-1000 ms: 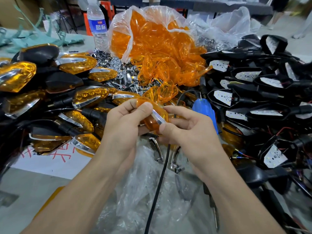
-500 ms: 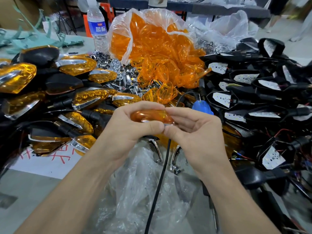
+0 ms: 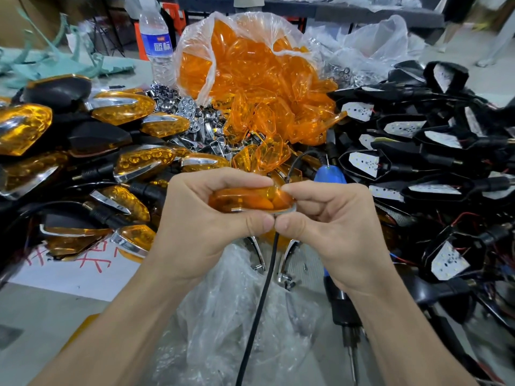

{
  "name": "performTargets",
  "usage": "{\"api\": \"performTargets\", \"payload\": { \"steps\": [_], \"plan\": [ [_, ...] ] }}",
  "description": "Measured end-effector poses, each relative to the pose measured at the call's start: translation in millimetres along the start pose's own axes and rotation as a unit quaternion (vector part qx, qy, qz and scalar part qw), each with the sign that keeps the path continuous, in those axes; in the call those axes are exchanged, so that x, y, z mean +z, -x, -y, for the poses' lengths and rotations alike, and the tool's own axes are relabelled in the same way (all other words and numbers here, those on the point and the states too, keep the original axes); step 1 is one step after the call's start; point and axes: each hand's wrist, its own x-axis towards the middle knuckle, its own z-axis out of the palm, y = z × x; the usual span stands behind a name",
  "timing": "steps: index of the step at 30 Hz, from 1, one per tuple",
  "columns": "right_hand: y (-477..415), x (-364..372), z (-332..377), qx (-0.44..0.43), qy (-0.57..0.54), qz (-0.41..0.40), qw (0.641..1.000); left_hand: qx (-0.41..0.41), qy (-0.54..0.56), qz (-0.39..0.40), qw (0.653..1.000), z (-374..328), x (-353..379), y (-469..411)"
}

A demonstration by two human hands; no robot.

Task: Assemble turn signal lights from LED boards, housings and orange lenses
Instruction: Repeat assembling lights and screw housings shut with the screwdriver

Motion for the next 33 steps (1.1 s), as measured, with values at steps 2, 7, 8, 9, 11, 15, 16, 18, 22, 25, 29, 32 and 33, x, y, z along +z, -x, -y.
{"api": "performTargets", "payload": {
  "steps": [2, 7, 8, 9, 11, 15, 16, 18, 22, 25, 29, 32, 33],
  "plan": [
    [-0.9, 0.9, 0.5, -0.018, 0.013, 0.011, 1.0, 0.009, -0.007, 0.009, 1.0, -1.1, 0.1, 0.7],
    [-4.1, 3.8, -3.9, -0.002, 0.098, -0.071, 0.993, 0.008, -0.08, -0.029, 0.996, 5.1, 0.8, -3.8],
    [-4.2, 3.1, -3.7, 0.01, 0.111, -0.1, 0.989, -0.003, -0.083, -0.049, 0.995, 7.0, 2.2, -3.8],
    [-3.9, 1.8, -3.7, 0.025, 0.105, -0.118, 0.987, -0.009, -0.085, -0.065, 0.994, 8.4, 3.9, -3.4],
    [-2.9, 1.6, -4.1, 0.063, 0.073, -0.115, 0.989, 0.002, -0.097, -0.078, 0.992, 9.9, 5.6, -1.9],
    [0.7, 6.3, -4.9, 0.084, 0.096, -0.116, 0.985, 0.012, -0.1, -0.1, 0.99, 9.1, 5.7, -1.3],
    [1.0, 7.2, -4.0, 0.081, 0.118, -0.118, 0.983, 0.002, -0.092, -0.114, 0.989, 9.4, 5.6, -1.6],
    [0.6, 7.2, -2.1, 0.071, 0.141, -0.126, 0.979, -0.027, -0.062, -0.128, 0.989, 10.1, 7.0, -2.3],
    [0.9, 7.1, -0.1, 0.036, 0.159, -0.142, 0.976, -0.084, 0.017, -0.122, 0.989, 9.7, 6.4, -4.0],
    [4.2, 9.4, 0.6, 0.005, 0.197, -0.157, 0.968, -0.077, 0.015, -0.115, 0.99, 10.4, 4.2, -4.1],
    [8.4, 12.2, 1.6, -0.04, 0.254, -0.164, 0.952, -0.046, 0.003, -0.084, 0.995, 9.4, -0.4, -4.1],
    [10.4, 14.6, 3.3, -0.05, 0.266, -0.177, 0.946, -0.016, 0.005, -0.063, 0.998, 7.2, -2.4, -3.6],
    [10.8, 14.3, 4.7, -0.051, 0.267, -0.183, 0.945, -0.005, 0.004, -0.055, 0.998, 6.6, -1.6, -3.0]
  ]
}}
